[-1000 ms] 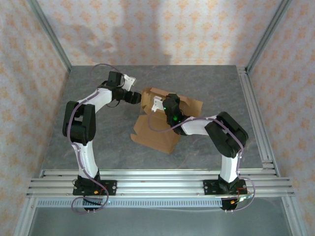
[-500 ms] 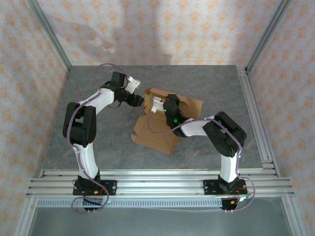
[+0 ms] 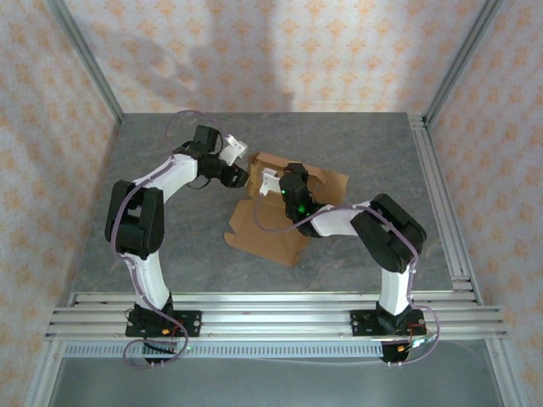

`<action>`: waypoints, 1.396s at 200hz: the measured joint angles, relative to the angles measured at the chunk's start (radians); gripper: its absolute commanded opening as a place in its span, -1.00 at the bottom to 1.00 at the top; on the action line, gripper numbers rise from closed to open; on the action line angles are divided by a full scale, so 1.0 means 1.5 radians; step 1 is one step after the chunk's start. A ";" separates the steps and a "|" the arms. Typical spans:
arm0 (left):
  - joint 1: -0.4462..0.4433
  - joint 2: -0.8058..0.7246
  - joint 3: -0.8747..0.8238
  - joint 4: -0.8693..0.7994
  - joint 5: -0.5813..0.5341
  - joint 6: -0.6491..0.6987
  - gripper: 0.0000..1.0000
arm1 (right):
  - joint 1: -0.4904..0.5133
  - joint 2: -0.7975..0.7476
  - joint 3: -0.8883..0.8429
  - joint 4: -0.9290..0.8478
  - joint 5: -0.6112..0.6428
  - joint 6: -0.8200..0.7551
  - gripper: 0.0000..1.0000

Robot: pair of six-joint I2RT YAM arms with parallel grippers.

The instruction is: Fold the paper box

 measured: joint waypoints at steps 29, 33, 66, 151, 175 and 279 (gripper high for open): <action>-0.010 0.000 0.000 -0.010 0.013 0.013 -0.08 | 0.001 -0.011 0.000 -0.014 0.001 0.007 -1.00; -0.011 0.000 0.000 -0.012 0.015 0.015 -0.09 | 0.001 -0.013 0.000 -0.018 0.001 0.009 -1.00; -0.017 0.000 0.005 -0.032 0.023 0.029 -0.15 | 0.001 -0.019 0.000 -0.032 0.003 0.015 -1.00; -0.025 0.017 0.034 -0.051 0.028 0.031 -0.22 | 0.008 -0.040 0.000 -0.083 0.002 0.045 -1.00; -0.025 0.027 0.036 -0.053 0.028 0.031 -0.23 | 0.009 -0.046 0.000 -0.113 0.002 0.060 -1.00; -0.029 0.048 0.061 -0.085 0.028 0.037 -0.26 | 0.010 -0.065 0.021 -0.203 0.002 0.103 -1.00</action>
